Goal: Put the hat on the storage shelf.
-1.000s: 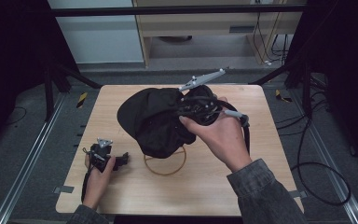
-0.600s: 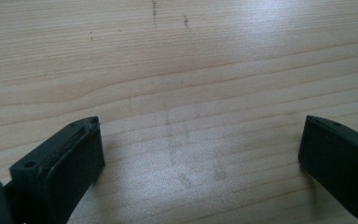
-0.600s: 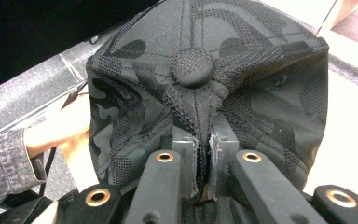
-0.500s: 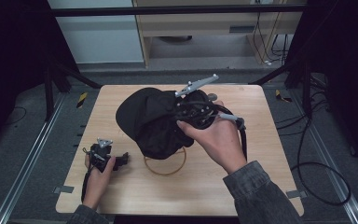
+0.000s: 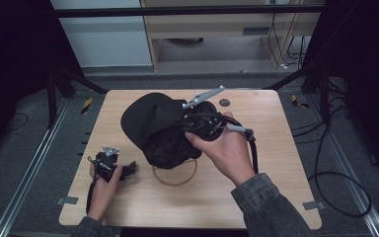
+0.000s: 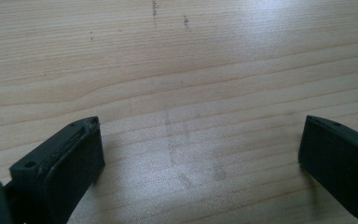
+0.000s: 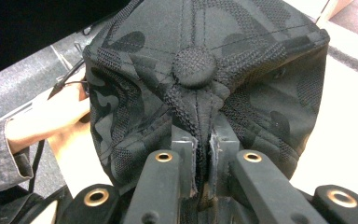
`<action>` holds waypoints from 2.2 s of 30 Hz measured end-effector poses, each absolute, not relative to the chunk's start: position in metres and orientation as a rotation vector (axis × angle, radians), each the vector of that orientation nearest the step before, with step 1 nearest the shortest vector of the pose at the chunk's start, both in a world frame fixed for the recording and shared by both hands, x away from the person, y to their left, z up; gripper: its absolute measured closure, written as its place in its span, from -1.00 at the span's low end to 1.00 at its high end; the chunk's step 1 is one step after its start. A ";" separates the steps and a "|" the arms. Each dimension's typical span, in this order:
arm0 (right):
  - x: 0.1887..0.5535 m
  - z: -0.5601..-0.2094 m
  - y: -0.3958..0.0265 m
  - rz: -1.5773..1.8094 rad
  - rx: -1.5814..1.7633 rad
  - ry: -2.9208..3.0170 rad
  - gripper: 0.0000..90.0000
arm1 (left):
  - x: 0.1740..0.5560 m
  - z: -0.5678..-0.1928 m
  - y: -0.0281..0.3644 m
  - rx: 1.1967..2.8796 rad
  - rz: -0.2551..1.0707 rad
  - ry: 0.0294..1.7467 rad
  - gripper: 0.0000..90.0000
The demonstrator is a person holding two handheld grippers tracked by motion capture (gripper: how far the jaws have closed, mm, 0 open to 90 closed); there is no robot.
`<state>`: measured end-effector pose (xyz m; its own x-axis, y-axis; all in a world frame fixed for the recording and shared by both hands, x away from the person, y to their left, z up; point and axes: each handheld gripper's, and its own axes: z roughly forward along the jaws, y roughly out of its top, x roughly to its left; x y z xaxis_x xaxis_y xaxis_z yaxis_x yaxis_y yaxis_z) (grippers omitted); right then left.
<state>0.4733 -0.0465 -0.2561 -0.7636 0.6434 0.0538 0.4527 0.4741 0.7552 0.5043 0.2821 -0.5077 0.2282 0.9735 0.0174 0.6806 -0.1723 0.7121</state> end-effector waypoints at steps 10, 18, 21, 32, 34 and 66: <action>0.481 -0.263 -0.035 1.144 0.943 2.479 0.85 | 0.504 -0.508 0.282 1.925 0.652 1.514 -1.00; 0.487 -0.262 -0.033 1.144 0.958 2.476 0.82 | 0.504 -0.508 0.282 1.926 0.652 1.514 -1.00; 0.488 -0.262 -0.033 1.146 0.968 2.478 0.79 | 0.504 -0.508 0.282 1.927 0.653 1.516 -1.00; 0.492 -0.263 -0.032 1.166 0.981 2.480 0.63 | 0.504 -0.508 0.282 1.927 0.654 1.515 -1.00; 0.493 -0.263 -0.031 1.171 0.988 2.484 0.58 | 0.504 -0.508 0.282 1.927 0.654 1.514 -1.00; 0.480 -0.254 -0.079 1.188 1.045 2.398 -0.34 | 0.504 -0.508 0.282 1.926 0.652 1.513 -1.00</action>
<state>0.4798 -0.0788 -0.2540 -0.7043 0.7061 0.0736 0.4865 0.4046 0.7743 0.5043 0.2822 -0.5078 0.2300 0.9731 0.0155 0.6795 -0.1720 0.7132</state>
